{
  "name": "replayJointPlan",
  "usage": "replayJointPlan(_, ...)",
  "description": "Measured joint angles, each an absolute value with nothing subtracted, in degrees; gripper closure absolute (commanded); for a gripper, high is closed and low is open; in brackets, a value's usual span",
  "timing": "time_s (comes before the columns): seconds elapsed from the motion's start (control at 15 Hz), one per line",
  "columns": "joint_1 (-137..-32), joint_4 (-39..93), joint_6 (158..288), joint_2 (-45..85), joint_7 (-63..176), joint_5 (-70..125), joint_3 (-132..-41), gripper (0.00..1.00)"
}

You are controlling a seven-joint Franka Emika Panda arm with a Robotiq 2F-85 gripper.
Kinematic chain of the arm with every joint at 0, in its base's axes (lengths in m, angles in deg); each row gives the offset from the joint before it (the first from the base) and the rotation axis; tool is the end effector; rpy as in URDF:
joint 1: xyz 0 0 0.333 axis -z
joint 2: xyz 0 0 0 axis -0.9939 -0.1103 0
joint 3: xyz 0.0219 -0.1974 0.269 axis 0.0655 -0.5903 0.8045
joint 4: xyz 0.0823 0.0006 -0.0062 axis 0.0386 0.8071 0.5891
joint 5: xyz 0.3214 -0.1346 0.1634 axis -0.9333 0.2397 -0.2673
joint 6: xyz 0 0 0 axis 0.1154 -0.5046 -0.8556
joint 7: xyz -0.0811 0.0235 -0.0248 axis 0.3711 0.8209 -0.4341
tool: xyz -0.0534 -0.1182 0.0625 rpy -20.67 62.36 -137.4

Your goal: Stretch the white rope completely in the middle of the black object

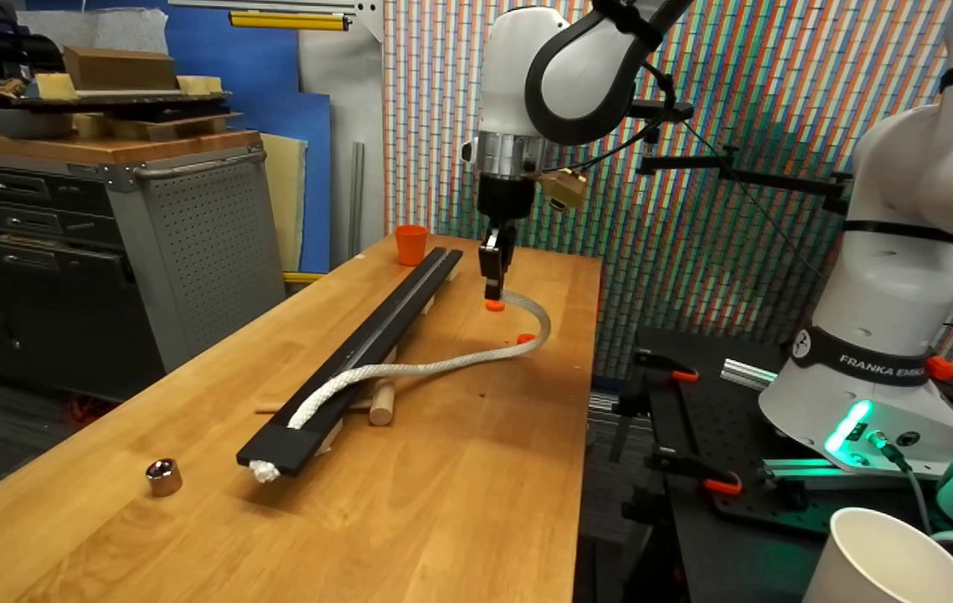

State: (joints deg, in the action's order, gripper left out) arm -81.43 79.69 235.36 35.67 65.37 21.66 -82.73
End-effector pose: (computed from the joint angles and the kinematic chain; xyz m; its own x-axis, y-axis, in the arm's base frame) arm 0.4581 -0.0181 0.2603 0.9995 -0.0165 0.0279 -0.0157 -0.9994 -0.0302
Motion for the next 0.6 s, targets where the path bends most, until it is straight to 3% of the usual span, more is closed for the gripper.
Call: replayJointPlan(0.6, -81.9, 67.2, 237.0, 22.6, 38.1, 37.8, -88.3, 0.97)
